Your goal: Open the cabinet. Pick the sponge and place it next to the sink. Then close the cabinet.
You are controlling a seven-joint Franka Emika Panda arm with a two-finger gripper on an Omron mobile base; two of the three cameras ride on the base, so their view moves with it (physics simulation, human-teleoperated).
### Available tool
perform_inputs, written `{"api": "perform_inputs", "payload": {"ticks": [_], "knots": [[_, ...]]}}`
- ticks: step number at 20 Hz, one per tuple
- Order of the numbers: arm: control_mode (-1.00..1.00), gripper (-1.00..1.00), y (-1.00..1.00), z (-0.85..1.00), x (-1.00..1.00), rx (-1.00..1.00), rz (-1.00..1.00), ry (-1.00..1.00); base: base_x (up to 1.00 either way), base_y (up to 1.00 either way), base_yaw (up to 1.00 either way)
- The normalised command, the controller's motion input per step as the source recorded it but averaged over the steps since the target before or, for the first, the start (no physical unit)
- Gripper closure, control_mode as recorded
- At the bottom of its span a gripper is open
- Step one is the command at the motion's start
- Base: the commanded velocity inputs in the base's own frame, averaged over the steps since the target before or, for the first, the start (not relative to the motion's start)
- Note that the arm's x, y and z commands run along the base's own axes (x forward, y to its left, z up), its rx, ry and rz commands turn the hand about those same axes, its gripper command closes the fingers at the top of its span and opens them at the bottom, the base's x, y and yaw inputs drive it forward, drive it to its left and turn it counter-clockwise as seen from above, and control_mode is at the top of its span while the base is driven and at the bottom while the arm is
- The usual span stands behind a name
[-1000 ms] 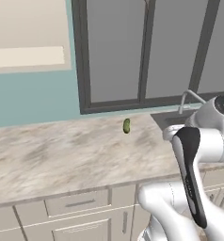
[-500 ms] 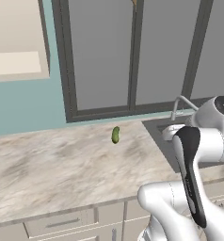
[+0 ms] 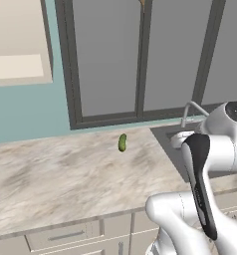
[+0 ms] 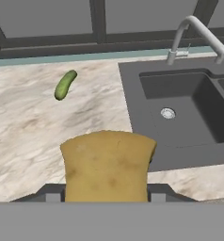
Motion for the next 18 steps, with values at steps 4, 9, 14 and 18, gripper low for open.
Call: {"api": "perform_inputs", "payload": {"ticks": [4, 9, 14, 18], "knots": [[-1.0, 1.0, 0.0, 0.0, 0.41, 0.0, 0.0, 0.04, 0.0, 0.0, 0.0], [-1.0, 1.0, 0.01, 0.0, 0.12, 0.0, 0.0, 0.05, 0.0, 0.0, 0.0], [-1.0, 1.0, 0.12, -0.28, 0.04, 0.0, 0.0, 0.06, 0.0, 0.0, 0.0], [-1.0, 1.0, 0.1, -0.28, 0.16, 0.0, 0.0, 0.12, 0.0, 0.0, 0.0]]}}
